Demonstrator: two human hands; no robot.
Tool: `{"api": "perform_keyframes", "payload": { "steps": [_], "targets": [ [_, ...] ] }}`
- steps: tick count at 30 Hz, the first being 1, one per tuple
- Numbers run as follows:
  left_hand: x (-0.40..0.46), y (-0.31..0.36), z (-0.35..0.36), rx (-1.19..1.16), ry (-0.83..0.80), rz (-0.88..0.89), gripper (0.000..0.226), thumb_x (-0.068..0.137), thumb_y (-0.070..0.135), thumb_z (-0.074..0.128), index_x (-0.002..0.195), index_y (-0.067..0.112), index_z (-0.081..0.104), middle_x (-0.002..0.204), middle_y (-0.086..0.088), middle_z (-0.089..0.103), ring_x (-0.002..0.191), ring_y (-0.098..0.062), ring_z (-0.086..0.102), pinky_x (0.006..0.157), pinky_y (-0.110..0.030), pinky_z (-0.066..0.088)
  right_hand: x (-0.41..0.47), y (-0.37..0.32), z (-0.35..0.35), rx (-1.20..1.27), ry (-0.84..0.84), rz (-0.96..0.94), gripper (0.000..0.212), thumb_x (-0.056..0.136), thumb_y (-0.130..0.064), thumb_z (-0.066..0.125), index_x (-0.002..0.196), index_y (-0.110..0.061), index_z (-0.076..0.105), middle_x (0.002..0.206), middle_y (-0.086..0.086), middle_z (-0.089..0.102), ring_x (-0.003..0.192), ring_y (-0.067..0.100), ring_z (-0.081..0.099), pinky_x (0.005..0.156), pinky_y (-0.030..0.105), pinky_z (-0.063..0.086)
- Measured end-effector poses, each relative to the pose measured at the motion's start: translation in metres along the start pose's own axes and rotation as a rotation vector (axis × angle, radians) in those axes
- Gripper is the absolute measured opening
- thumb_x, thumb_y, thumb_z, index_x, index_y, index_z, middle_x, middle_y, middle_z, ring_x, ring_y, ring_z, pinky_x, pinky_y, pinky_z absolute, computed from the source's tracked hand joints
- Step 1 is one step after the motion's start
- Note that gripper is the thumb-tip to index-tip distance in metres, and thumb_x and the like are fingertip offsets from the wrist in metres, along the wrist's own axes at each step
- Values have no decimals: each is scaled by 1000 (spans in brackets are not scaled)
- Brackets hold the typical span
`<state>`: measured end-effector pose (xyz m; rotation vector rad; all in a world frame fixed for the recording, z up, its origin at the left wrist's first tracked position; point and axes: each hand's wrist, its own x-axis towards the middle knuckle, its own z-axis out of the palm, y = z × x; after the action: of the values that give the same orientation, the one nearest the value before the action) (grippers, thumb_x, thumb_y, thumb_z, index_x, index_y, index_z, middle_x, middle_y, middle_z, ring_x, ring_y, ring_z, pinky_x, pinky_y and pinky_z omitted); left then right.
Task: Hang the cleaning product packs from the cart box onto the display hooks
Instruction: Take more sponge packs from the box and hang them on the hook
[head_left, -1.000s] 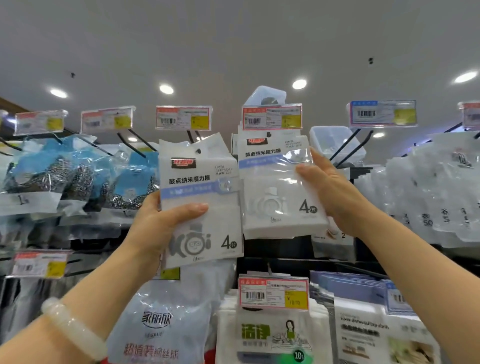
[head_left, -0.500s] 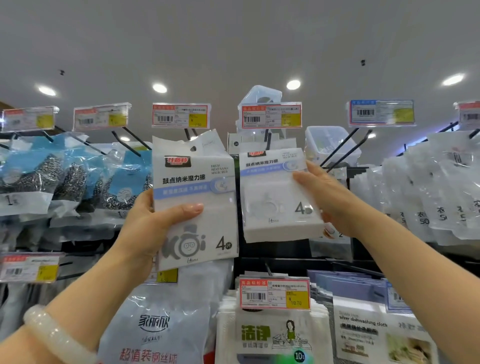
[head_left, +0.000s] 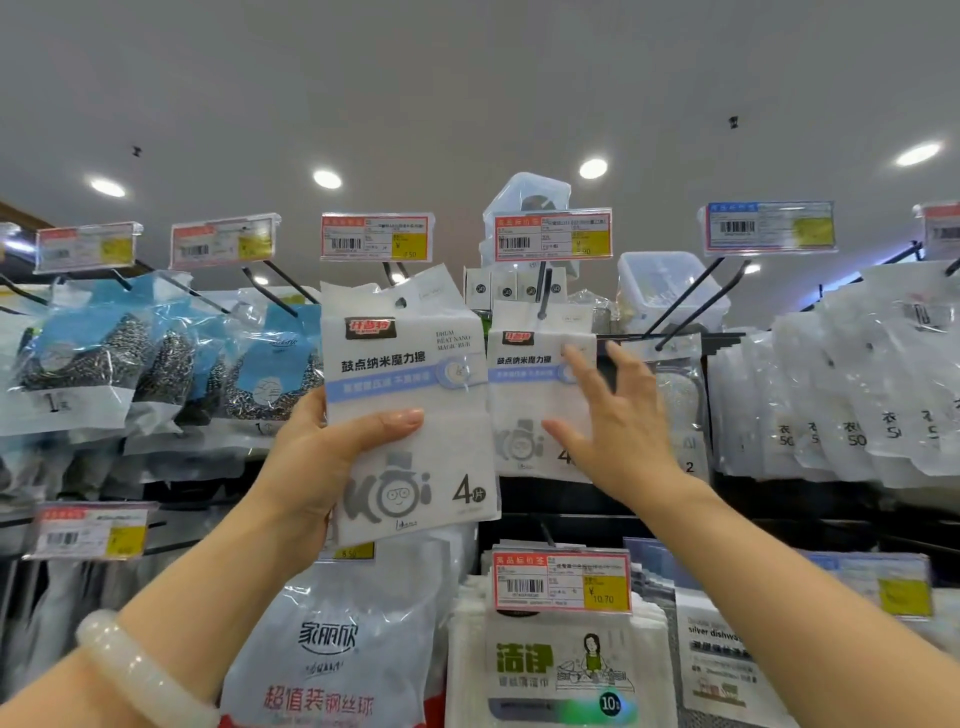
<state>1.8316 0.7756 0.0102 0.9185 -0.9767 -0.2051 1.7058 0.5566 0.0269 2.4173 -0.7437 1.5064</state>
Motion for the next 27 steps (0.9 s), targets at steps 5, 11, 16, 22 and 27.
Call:
{"api": "perform_keyframes", "payload": {
  "steps": [5,11,16,22,27],
  "targets": [
    [1,-4,11,-4,-14,-22,77,51,13,75,125,6,54,104,-17,72,77,-31,73,56,-36,60,6,-4,5,-199,-309,-32,68,91,-63,34,149,-38,9,160,6,-12,146,30,-11,118,51,-4],
    [6,-10,30,-2,-65,-112,68,53,16,74,118,7,61,104,-19,72,79,-33,71,66,-41,61,4,-10,-25,238,-278,87,49,95,-56,30,98,-23,66,124,8,59,126,27,45,112,46,28],
    [9,-18,58,69,-187,-201,67,55,26,76,118,11,62,98,-12,75,83,-30,72,75,-41,59,-14,-9,-58,983,-372,96,65,75,-59,52,135,-43,30,116,-3,62,104,16,64,90,38,52],
    [20,-21,84,268,-140,53,100,81,29,72,150,35,0,131,3,54,112,-21,61,96,-43,51,-11,0,-73,938,-287,121,77,80,-35,68,140,-49,23,113,2,55,99,24,64,85,44,56],
    [25,-9,85,477,-224,219,100,86,23,67,147,41,-11,123,12,48,114,-14,57,101,-37,46,-2,-1,-81,922,-299,101,82,80,-25,71,142,-46,22,108,0,56,95,19,65,79,39,58]
  ]
}}
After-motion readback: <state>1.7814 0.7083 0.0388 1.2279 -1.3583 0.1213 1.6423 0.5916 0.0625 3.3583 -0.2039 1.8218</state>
